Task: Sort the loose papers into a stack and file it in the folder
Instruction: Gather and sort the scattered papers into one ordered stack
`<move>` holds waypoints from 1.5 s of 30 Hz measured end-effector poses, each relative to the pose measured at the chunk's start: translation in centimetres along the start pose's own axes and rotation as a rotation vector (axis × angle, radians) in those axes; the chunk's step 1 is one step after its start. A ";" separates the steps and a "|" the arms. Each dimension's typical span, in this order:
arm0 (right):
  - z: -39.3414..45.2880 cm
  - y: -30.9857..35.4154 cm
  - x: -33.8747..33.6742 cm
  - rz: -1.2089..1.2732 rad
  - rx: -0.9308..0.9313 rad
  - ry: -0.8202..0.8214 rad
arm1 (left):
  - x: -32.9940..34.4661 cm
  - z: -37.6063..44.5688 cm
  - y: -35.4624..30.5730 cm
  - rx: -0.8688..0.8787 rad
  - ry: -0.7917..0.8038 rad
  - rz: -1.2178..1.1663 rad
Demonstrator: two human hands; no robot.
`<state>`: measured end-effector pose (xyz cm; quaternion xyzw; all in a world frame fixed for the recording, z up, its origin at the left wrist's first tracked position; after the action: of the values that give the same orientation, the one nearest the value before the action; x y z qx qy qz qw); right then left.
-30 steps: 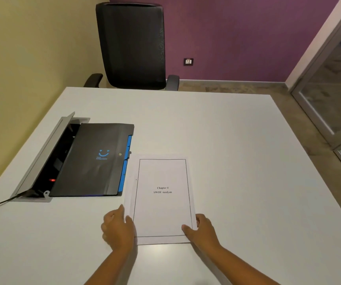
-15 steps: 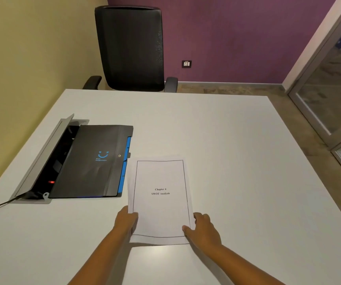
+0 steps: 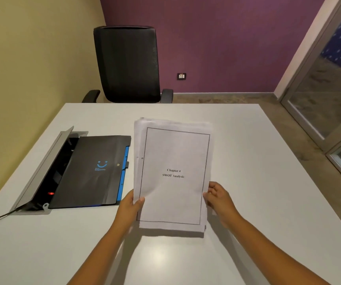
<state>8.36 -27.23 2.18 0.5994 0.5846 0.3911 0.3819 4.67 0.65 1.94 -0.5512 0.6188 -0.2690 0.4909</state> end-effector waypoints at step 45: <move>6.4 -5.1 0.1 -0.242 0.178 0.051 | 5.9 7.2 1.5 -0.082 0.159 0.185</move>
<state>12.20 -27.02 -5.07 0.5459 0.6945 0.3041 0.3565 11.11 -3.03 -3.94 -0.4886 0.7143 -0.2397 0.4400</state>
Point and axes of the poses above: each hand's wrist, its own z-axis towards the middle knuckle, its own x-axis out of the palm, y = z × x, the point moved 8 cm from there along z, towards the middle knuckle, and after that the axes turned 5 degrees about z, right-handed, at the moved point
